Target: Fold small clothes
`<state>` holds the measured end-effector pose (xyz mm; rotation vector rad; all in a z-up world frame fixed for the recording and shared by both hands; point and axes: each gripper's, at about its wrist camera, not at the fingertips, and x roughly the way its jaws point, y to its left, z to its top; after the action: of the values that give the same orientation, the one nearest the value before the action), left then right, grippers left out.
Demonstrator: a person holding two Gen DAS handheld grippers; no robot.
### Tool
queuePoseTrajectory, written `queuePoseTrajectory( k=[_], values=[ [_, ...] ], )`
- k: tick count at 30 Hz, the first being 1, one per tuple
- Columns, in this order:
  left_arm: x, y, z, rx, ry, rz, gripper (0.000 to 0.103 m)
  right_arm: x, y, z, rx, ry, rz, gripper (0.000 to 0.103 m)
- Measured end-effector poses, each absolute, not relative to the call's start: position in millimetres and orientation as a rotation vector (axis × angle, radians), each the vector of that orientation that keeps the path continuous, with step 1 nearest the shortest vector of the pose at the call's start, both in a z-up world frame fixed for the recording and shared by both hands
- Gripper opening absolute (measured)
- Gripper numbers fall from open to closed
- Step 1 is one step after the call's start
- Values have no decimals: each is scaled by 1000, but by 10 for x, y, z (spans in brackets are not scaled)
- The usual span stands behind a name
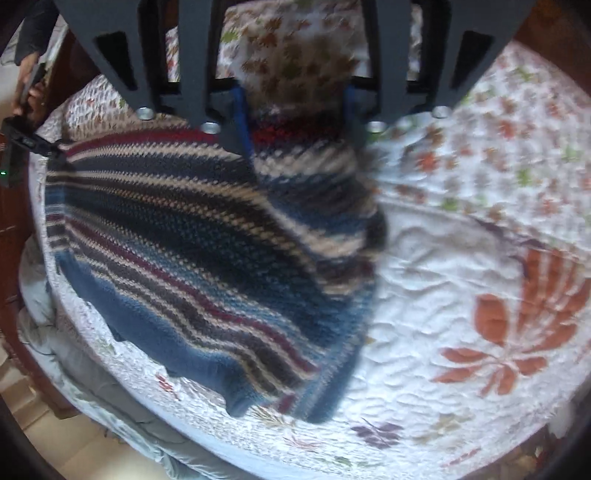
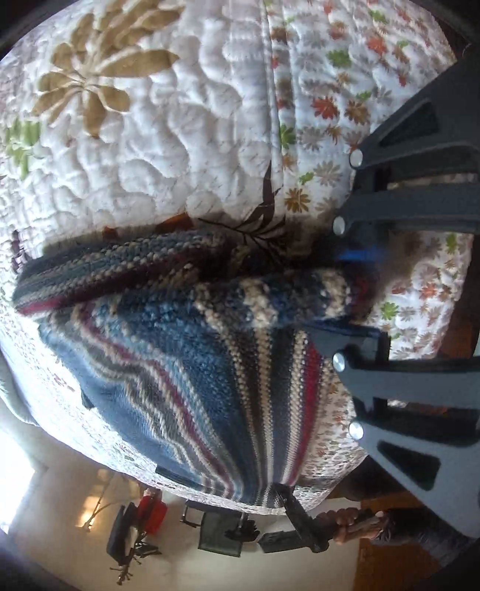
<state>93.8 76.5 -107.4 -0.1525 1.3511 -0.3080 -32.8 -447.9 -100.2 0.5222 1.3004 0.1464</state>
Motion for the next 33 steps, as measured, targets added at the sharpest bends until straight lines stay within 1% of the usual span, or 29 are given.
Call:
queuePoseTrajectory(
  k=[1, 2, 3, 5, 8, 10, 15, 16, 18, 21, 25, 26, 27, 28, 29, 30, 31, 32, 33],
  values=[
    [939, 827, -996, -144, 1354, -291, 52, -327, -4500, -933, 491, 1286, 135, 35],
    [929, 919, -937, -139, 1350, -273, 54, -331, -4530, -808, 451, 1260, 122, 38],
    [945, 1007, -824, -130, 1324, -243, 55, -325, -4555, -720, 438, 1241, 116, 44],
    [1028, 1122, -614, -99, 1263, -189, 59, -230, -4649, -490, 408, 1194, 99, 46],
    [1363, 1091, -356, -60, 1182, -158, 60, 68, -4617, -289, 349, 1157, 117, 46],
    [1607, 914, -330, -59, 1172, -178, 60, 435, -4530, -218, 316, 1145, 119, 54],
    [2232, 271, -595, 40, 1193, -262, 60, 1276, -4367, -308, 283, 1148, 145, 56],
    [2265, 193, -645, 53, 1195, -274, 60, 1462, -4351, -376, 283, 1159, 151, 59],
    [2377, 62, -744, 74, 1197, -294, 60, 1669, -4340, -493, 266, 1193, 130, 62],
    [2546, -78, -927, 87, 1238, -323, 60, 1913, -4374, -720, 286, 1261, 158, 62],
    [2647, -100, -1038, 78, 1241, -347, 63, 2039, -4361, -860, 293, 1275, 217, 63],
    [2658, -108, -1047, 77, 1240, -352, 63, 2065, -4338, -880, 280, 1274, 228, 62],
    [2673, -121, -1057, 79, 1240, -354, 63, 2077, -4312, -887, 269, 1274, 236, 53],
    [2686, -132, -1059, 83, 1240, -351, 60, 2092, -4286, -900, 254, 1276, 242, 41],
    [2690, -146, -1059, 90, 1242, -349, 57, 2098, -4268, -905, 236, 1279, 243, 35],
    [2684, -160, -1036, 94, 1237, -351, 41, 2101, -4251, -905, 216, 1278, 245, 19],
    [2674, -169, -1001, 90, 1227, -360, 25, 2091, -4254, -891, 221, 1276, 256, 12],
    [2678, -179, -976, 85, 1224, -365, 19, 2093, -4258, -875, 241, 1271, 269, 12],
    [2676, -184, -943, 76, 1220, -374, 11, 2079, -4283, -835, 254, 1253, 273, 12]
  ],
)
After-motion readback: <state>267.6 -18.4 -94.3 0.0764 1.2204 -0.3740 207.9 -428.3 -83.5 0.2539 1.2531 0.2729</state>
